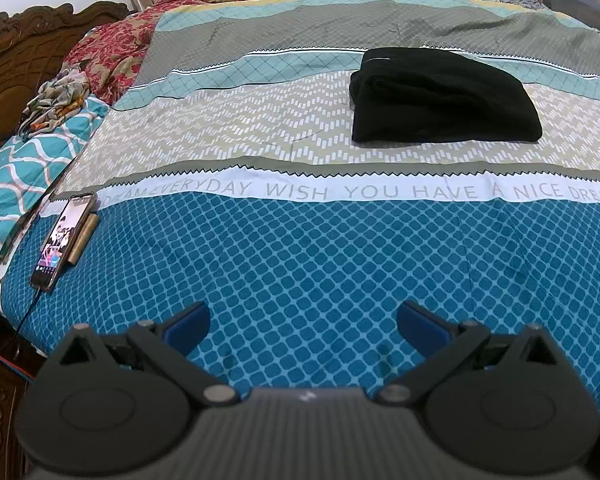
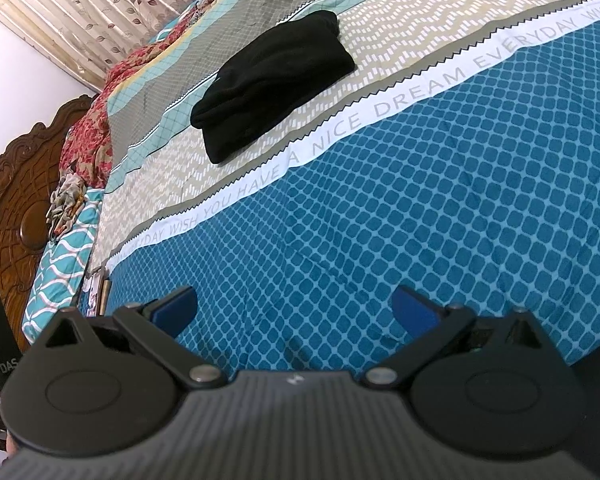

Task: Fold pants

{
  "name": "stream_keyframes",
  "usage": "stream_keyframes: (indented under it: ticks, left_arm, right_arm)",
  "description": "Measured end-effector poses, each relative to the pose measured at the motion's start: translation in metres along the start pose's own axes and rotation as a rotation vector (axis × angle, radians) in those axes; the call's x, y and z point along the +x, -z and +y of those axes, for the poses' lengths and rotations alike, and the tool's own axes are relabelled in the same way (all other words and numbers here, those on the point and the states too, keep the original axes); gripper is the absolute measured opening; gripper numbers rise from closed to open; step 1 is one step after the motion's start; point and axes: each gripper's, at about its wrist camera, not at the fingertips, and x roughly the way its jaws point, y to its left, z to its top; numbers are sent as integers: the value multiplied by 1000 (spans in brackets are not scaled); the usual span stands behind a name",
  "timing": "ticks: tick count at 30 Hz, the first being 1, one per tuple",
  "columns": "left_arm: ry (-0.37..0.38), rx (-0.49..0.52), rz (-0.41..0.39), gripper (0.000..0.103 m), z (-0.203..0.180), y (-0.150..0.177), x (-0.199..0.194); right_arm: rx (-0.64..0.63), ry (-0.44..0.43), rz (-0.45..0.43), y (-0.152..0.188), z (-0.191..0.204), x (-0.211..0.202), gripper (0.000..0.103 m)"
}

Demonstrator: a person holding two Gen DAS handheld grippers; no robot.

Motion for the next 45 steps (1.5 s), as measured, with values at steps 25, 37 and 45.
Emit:
stream_keyframes:
  ticks: [25,37,45]
  left_arm:
    - [75,9,159,103,-12,16,21]
    - [111,1,221,103,-13,23,34]
    - [119,-2,243,103,-15,27,43]
  right_arm:
    - [33,14,29,7,0,5,103]
    - [28,90,70,7,1,16,103]
    - [49,142,96,9,-9,22,103]
